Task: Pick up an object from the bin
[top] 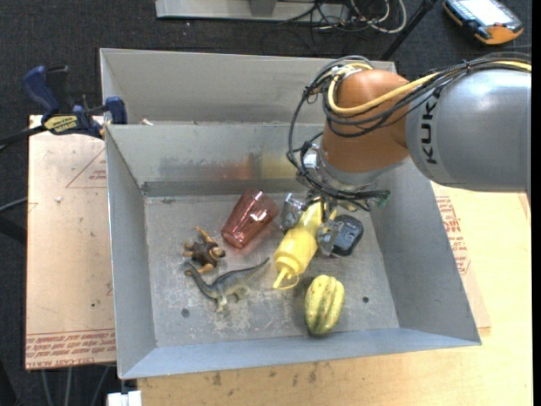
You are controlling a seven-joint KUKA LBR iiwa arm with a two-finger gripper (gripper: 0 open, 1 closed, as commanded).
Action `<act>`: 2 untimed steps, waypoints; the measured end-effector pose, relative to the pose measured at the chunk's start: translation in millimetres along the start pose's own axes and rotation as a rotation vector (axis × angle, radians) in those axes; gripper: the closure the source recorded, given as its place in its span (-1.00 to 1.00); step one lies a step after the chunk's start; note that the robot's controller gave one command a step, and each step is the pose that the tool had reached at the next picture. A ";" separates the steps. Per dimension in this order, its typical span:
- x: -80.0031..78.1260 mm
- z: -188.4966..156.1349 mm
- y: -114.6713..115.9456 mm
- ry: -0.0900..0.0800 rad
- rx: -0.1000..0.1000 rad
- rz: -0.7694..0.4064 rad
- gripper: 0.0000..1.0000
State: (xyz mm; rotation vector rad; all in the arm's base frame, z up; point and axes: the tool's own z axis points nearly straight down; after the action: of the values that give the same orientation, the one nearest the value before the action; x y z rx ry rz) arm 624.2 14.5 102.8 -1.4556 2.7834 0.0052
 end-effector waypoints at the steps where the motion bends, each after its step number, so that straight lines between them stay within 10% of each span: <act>1: -0.3 -15.0 -0.1 0.000 0.000 0.001 1.00; 2: 0.2 -35.4 0.7 0.002 -0.002 0.001 1.00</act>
Offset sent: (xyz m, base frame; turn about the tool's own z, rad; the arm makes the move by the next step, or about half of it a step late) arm 0.0000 -0.0001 0.0236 0.0000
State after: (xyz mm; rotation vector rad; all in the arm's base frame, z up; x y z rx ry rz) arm 623.6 14.6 138.2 -1.4556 2.7861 0.0067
